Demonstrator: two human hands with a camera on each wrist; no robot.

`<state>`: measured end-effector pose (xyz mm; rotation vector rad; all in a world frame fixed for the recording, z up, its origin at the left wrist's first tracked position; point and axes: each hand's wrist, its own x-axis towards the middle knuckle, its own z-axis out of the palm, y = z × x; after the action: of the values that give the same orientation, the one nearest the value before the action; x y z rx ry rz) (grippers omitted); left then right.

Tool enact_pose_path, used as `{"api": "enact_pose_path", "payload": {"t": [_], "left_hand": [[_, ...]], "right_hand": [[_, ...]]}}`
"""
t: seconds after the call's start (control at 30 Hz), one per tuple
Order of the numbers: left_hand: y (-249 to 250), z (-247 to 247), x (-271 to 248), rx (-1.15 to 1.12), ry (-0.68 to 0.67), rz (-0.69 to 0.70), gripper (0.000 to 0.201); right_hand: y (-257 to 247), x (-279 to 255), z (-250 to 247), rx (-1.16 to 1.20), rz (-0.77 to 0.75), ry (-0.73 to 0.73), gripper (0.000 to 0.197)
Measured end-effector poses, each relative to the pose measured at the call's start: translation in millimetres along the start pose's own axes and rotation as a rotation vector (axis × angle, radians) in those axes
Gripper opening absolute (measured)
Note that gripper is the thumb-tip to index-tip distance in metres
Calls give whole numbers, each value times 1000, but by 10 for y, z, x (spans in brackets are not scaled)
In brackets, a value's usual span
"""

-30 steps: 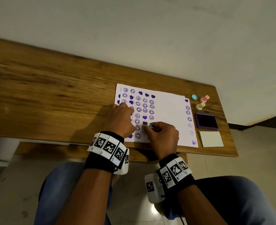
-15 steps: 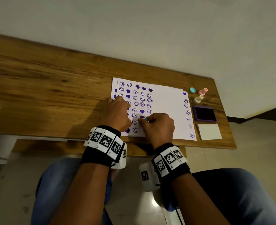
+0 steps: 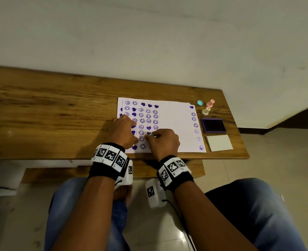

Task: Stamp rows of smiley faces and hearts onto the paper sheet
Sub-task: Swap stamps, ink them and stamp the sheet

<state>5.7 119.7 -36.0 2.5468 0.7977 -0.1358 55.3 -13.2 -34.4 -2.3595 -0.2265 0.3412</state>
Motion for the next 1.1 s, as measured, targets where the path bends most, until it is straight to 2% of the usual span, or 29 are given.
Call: {"api": "enact_pose_path", "payload": {"t": [0.07, 0.17, 0.3, 0.57, 0.73, 0.93, 1.1], "left_hand": [[-9, 10, -11, -16, 11, 14, 63], [-29, 10, -23, -17, 13, 30, 60], [-27, 6, -29, -41, 29, 43, 58], [3, -39, -81, -127, 167, 87, 41], [104, -44, -170, -345, 227, 104, 35], [436, 200, -287, -500, 177, 179, 31], [965, 322, -166, -458, 89, 279, 28]], "right_hand": [[59, -77, -102, 179, 69, 81, 35], [113, -97, -346, 495, 153, 184, 30], [75, -34, -739, 713, 176, 243, 22], [317, 134, -1114, 524, 33, 316, 27], [616, 186, -1313, 410, 0, 332, 22], [882, 408, -1602, 328, -30, 368, 21], [1046, 801, -1789, 279, -37, 368, 24]]}}
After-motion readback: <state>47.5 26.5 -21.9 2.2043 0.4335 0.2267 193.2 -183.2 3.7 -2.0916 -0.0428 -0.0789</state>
